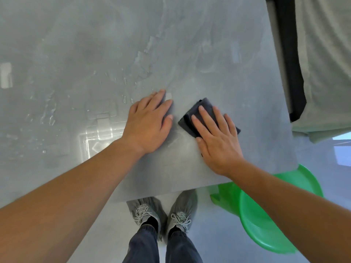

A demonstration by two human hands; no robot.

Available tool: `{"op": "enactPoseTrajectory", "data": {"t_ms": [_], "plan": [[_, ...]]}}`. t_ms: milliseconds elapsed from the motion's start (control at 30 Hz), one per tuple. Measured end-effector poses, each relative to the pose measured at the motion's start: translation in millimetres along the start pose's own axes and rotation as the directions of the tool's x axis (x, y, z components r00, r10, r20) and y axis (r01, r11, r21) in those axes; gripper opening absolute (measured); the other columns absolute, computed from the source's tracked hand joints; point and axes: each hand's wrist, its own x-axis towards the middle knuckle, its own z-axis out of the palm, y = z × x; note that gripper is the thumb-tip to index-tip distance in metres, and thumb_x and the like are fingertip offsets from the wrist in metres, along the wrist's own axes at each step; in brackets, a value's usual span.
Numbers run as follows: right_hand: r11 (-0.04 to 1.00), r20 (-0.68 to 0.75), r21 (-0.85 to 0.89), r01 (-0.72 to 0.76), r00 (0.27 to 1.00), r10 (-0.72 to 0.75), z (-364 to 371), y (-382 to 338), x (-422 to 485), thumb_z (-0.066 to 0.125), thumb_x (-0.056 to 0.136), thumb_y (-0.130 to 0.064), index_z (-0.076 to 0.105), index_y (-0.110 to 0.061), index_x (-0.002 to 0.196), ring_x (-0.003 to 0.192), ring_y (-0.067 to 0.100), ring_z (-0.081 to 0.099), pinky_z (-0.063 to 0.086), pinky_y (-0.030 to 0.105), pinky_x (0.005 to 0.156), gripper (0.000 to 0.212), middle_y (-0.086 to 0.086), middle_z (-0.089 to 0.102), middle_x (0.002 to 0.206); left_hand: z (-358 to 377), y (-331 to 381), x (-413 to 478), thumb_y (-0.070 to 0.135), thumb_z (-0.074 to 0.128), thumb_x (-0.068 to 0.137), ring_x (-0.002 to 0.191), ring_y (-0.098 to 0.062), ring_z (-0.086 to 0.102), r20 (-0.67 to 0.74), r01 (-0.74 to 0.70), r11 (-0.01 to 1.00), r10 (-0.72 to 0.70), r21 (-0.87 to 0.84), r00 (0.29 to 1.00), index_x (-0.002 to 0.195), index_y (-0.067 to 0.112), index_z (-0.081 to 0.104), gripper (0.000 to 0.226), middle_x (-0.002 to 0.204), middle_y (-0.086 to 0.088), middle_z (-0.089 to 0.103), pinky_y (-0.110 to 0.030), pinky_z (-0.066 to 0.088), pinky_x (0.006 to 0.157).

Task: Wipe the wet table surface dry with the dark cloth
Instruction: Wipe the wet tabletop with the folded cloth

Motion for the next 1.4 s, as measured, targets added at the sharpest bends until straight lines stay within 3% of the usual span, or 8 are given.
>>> {"op": "enactPoseTrajectory", "data": {"t_ms": [200,333,433,533,700,933,1167,1400], "plan": [[0.900,-0.044,0.136,-0.415,0.905,0.424,-18.1,3.4,85.9,0.025,0.104,-0.038,0.010,-0.031,0.160,0.155,0.028,-0.006,-0.002,0.048,0.124,0.058,-0.006,-0.001,0.169,-3.3,-9.2,0.2,0.042,0.028,0.097,0.147,-0.023,0.024,0.008,-0.062,0.998,0.062,0.001,0.998,0.145,0.022,0.045,0.055,0.164,0.000,0.026,-0.043,0.022,0.113],[0.979,-0.029,0.068,-0.192,0.981,0.194,-8.8,-29.3,40.0,0.030,0.103,-0.039,0.020,-0.027,0.159,0.155,0.032,0.002,0.004,0.050,0.124,0.058,0.000,0.009,0.169,-12.3,-12.4,1.7,0.043,0.029,0.096,0.144,-0.025,0.029,0.036,-0.089,0.996,0.089,-0.015,0.995,0.143,0.019,0.047,0.056,0.163,-0.001,0.030,-0.043,0.025,0.111],[0.995,0.061,0.049,-0.087,0.995,0.084,-7.9,-23.6,25.6,0.028,0.104,-0.040,0.020,-0.031,0.159,0.155,0.029,0.000,-0.003,0.045,0.125,0.057,-0.004,0.010,0.168,-17.8,-17.4,4.4,0.045,0.029,0.098,0.146,-0.027,0.024,0.048,-0.111,0.994,0.110,0.007,0.993,0.144,0.018,0.044,0.056,0.163,-0.006,0.026,-0.043,0.022,0.114],[0.983,0.025,0.056,-0.177,0.984,0.176,-21.9,0.1,75.0,0.026,0.103,-0.041,0.017,-0.035,0.159,0.155,0.025,-0.002,-0.005,0.042,0.124,0.057,-0.007,0.006,0.169,-27.2,-22.7,17.7,0.050,0.021,0.095,0.152,-0.030,0.011,0.018,-0.090,0.995,0.089,0.044,0.996,0.146,0.018,0.040,0.063,0.167,-0.009,0.015,-0.045,0.016,0.117],[0.873,-0.037,0.155,-0.463,0.880,0.473,-35.7,1.6,155.4,0.026,0.105,-0.038,0.009,-0.034,0.160,0.155,0.023,-0.009,-0.004,0.045,0.124,0.058,-0.009,-0.002,0.169,-37.9,-35.4,47.0,0.048,0.027,0.103,0.154,-0.029,-0.009,0.058,0.056,0.995,-0.061,0.078,0.996,0.156,0.020,0.020,0.060,0.168,-0.011,-0.006,-0.044,0.005,0.121],[0.996,0.095,0.018,-0.085,0.992,0.083,-32.5,-7.0,111.2,0.021,0.103,-0.044,0.013,-0.035,0.159,0.155,0.024,-0.005,-0.002,0.046,0.125,0.058,-0.009,0.000,0.168,-46.4,-39.4,49.8,0.050,0.027,0.103,0.154,-0.028,-0.004,0.086,0.045,0.997,-0.050,0.062,0.995,0.155,0.023,0.021,0.058,0.168,-0.009,-0.003,-0.043,0.008,0.120],[0.898,-0.046,0.148,-0.414,0.904,0.425,-53.7,9.5,225.2,0.027,0.105,-0.038,0.012,-0.032,0.160,0.155,0.024,-0.007,-0.005,0.045,0.124,0.057,-0.008,0.000,0.169,-41.7,-39.5,65.4,0.051,0.023,0.094,0.153,-0.033,0.004,0.004,0.016,0.999,-0.016,0.038,1.000,0.150,0.014,0.034,0.068,0.166,-0.018,0.010,-0.046,0.009,0.119],[0.993,0.047,0.061,-0.098,0.994,0.096,-53.0,10.6,190.3,0.027,0.102,-0.037,0.019,-0.031,0.159,0.155,0.024,-0.005,-0.005,0.043,0.125,0.058,-0.007,0.005,0.169,-75.0,-50.2,122.0,0.051,0.028,0.102,0.152,-0.027,-0.021,-0.003,0.128,0.991,-0.127,0.031,0.992,0.160,0.020,0.005,0.069,0.166,-0.012,-0.020,-0.043,-0.004,0.122]]}}
